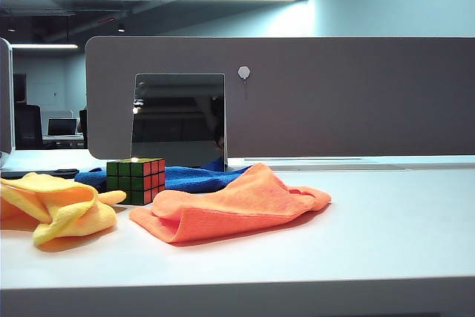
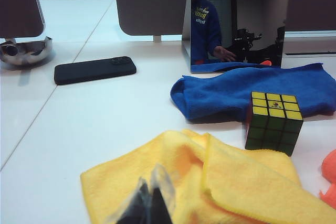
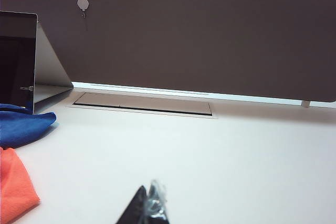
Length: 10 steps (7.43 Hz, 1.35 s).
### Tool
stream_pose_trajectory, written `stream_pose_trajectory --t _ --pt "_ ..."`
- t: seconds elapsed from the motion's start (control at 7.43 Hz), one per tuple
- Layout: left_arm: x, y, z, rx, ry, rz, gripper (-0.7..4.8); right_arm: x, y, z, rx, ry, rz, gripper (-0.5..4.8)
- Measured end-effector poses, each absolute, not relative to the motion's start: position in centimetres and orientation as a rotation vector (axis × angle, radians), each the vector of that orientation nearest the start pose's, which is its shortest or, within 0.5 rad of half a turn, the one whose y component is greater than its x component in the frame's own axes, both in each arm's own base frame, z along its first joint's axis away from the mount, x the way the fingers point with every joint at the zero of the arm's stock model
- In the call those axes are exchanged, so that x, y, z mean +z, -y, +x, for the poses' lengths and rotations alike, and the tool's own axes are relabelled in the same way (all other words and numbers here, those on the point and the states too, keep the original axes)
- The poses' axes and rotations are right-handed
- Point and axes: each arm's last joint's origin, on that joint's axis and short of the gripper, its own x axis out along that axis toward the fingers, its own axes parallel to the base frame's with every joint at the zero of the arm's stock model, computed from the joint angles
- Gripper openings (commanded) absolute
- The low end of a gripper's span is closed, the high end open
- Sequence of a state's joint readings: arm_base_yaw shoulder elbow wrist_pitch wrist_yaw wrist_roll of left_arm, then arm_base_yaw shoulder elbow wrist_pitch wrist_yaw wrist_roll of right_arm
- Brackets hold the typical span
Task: Pick up a rag that is the same color as the top surface of the Rubik's Cube and cover the cube with it.
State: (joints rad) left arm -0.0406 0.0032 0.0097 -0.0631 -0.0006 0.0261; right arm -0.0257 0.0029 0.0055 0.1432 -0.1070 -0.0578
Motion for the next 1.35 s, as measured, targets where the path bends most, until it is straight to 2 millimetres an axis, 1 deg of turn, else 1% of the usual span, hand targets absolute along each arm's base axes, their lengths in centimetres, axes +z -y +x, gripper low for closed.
stream_pose_trajectory --t 0.94,1.08,1.21,1.35 --pt "16.0 0.4 9.7 -0.041 -0.056 0.027 -0.05 17.9 -0.1 9.6 0.076 0.148 -0.068 -0.06" --pt "16.1 0.4 9.7 -0.040 -0.056 -0.006 -0.05 18.2 -0.1 9.6 0.076 0.176 -0.065 -0.06" --pt "16.3 0.5 9.7 -0.078 -0.034 -0.082 -0.05 18.6 -0.1 9.5 0.080 0.217 -0.024 -0.05" --pt "19.2 0.7 9.2 -0.170 0.090 -0.099 -0.05 21.4 -0.2 8.7 0.112 0.269 -0.004 -0.06"
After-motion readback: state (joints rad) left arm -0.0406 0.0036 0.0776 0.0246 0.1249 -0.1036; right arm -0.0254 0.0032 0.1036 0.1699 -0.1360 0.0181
